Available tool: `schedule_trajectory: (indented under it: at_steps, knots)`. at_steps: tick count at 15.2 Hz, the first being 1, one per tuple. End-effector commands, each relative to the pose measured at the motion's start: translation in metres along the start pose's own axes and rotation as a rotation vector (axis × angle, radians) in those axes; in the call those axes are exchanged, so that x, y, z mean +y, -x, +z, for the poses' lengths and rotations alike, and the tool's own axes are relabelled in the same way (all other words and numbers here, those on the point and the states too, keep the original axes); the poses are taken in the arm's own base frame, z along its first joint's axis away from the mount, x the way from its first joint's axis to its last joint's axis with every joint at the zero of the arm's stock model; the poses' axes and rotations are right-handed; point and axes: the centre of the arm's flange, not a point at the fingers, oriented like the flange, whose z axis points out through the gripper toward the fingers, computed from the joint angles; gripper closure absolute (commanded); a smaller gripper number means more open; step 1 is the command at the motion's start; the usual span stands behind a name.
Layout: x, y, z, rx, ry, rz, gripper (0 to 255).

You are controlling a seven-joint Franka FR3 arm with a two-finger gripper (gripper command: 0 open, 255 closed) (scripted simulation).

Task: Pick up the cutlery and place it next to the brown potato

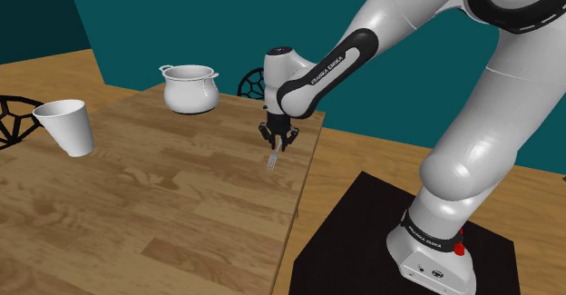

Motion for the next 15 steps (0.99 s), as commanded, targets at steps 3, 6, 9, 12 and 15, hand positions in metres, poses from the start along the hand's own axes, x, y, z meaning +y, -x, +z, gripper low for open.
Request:
schedule_trajectory:
  at_steps: [3,6,9,12,15]
  knots:
    - [0.000,-0.001,-0.005,0.000,0.000,0.000,255]
    - [0.000,-0.003,-0.021,0.000,0.000,0.000,255]
    - [0.000,-0.005,-0.037,0.000,0.000,0.000,255]
    - [0.001,-0.008,-0.052,0.000,0.000,0.000,255]
    - [0.001,-0.010,-0.068,0.000,0.000,0.000,255]
